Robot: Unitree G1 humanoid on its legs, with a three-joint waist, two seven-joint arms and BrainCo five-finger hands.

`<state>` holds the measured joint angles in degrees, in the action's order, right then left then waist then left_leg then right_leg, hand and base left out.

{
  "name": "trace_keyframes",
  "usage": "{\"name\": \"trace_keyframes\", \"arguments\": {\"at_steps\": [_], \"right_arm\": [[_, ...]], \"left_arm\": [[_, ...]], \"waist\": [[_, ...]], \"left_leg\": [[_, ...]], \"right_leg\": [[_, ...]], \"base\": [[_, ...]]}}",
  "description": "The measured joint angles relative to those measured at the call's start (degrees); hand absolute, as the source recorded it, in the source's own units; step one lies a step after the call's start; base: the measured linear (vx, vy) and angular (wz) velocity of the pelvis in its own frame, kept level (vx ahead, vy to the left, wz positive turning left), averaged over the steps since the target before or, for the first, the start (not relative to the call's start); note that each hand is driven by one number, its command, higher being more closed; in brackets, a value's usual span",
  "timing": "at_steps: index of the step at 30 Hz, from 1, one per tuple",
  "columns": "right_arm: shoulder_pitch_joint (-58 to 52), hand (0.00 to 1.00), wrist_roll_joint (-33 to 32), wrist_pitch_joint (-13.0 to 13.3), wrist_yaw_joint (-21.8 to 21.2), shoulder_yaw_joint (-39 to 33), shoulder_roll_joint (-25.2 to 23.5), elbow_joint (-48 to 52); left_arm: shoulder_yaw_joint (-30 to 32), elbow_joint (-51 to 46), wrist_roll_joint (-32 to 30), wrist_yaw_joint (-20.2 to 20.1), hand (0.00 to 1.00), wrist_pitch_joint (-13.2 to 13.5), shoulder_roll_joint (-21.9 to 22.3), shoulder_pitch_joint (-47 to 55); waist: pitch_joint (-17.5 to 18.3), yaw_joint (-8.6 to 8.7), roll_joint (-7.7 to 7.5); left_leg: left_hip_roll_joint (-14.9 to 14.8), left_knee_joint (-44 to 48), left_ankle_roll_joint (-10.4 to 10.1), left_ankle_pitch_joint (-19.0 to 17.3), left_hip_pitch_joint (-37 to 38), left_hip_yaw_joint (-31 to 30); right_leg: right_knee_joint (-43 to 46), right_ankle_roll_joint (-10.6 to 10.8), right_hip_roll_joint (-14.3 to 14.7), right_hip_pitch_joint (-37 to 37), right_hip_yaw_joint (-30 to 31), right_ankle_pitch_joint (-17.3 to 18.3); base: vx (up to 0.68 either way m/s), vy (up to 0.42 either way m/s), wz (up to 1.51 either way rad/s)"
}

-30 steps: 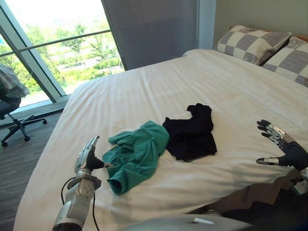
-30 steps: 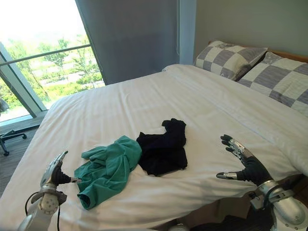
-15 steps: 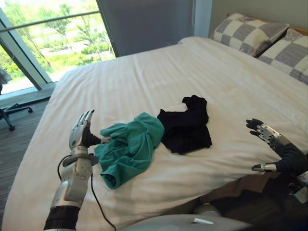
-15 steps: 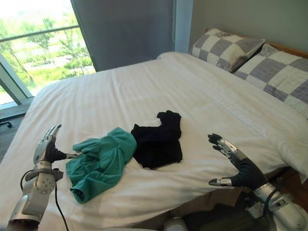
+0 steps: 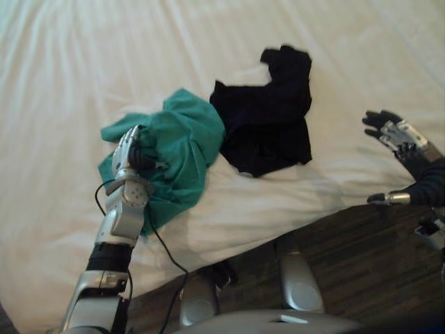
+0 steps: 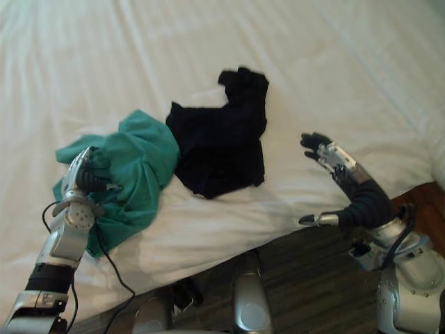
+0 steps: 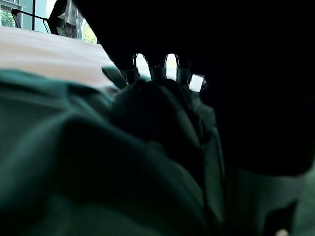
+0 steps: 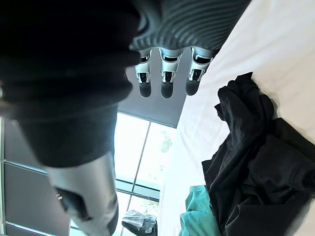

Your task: Tidy the bed and pick cloth on bed and put in laundry

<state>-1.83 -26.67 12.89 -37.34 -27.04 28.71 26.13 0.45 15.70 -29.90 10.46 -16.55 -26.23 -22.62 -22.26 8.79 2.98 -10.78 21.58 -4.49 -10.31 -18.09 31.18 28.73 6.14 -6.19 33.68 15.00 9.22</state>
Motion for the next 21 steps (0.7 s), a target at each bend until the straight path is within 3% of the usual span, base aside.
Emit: {"name": "trace_keyframes", "arguments": {"at_steps": [1,3,5,8,12,15,17,21], "right_arm": [[2.20,0.00,-0.73,0.00,0.64,0.25,1.27,-0.17],[6.25,0.00,-2.66,0.00,1.08,0.86,3.17,-0.83],[12.26,0.00,-5.97,0.34,1.31,0.88,5.01,-1.88],[20.94,0.00,-8.66,0.63,1.98,4.73,7.53,-6.35],[26.24,0.00,-5.00,1.73,5.62,11.59,8.34,-7.08],[26.65,0.00,4.12,2.48,11.69,13.08,8.38,-4.37],[26.50,0.00,11.62,2.53,17.05,13.27,8.38,0.08],[23.02,0.00,24.30,1.12,25.41,14.72,8.41,8.21]], "left_arm": [[-0.06,0.79,-0.42,0.05,1.00,-1.11,-0.19,-2.84],[-0.62,3.37,-3.90,-1.58,1.00,-2.00,-1.11,-6.66],[-1.22,5.31,-12.50,-7.02,1.00,-2.88,-2.24,-9.50],[-2.31,10.27,-18.21,-11.36,1.00,-3.08,-3.49,-14.61],[-7.57,11.40,-15.53,-11.54,1.00,-2.92,-9.70,-16.25],[-11.77,8.42,-11.22,-11.55,1.00,-2.09,-15.58,-15.15],[-11.84,4.37,-9.20,-11.63,1.00,-0.18,-18.11,-11.16],[-11.49,-3.64,1.92,-12.06,1.00,7.86,-22.41,-2.08]], "waist": [[-1.03,-0.20,0.76],[-2.02,-0.52,1.93],[-2.28,-1.29,2.73],[-2.49,-1.59,4.09],[-2.41,-1.19,4.34],[-2.44,-1.24,4.32],[-2.45,-0.93,4.32],[-2.51,-0.70,4.25]], "left_leg": [[0.37,-1.27,-0.05,1.14,-1.12,0.08],[0.86,-3.27,-0.14,2.76,-2.22,0.37],[0.66,-3.71,-0.22,3.46,-4.94,1.26],[0.53,-4.38,0.07,3.82,-6.33,2.97],[-0.61,-4.60,-0.05,3.68,-8.21,4.66],[-2.03,-5.16,-0.12,3.74,-8.91,4.86],[-2.51,-5.10,-0.13,3.93,-8.64,4.90],[-2.67,-2.74,0.81,4.21,-6.59,4.33]], "right_leg": [[0.20,0.03,-0.10,1.70,0.02,-0.30],[0.41,0.05,-0.23,3.83,0.08,-0.38],[1.57,-0.05,0.27,7.94,0.26,-0.31],[2.77,-0.37,0.93,10.93,1.09,-0.20],[2.16,-0.42,1.51,13.26,1.09,-1.36],[-1.33,1.06,1.49,12.52,-0.67,-3.61],[-2.89,2.28,1.29,11.42,-1.50,-4.50],[-3.79,2.25,-0.25,7.47,-3.32,-5.07]], "base": [[0.03,-0.088,0.15],[0.01,-0.103,0.12],[-0.03,-0.109,0.02],[-0.05,-0.090,-0.06],[-0.07,-0.076,-0.02],[-0.01,-0.010,0.01],[0.06,0.025,-0.06],[0.15,0.063,0.00]]}}
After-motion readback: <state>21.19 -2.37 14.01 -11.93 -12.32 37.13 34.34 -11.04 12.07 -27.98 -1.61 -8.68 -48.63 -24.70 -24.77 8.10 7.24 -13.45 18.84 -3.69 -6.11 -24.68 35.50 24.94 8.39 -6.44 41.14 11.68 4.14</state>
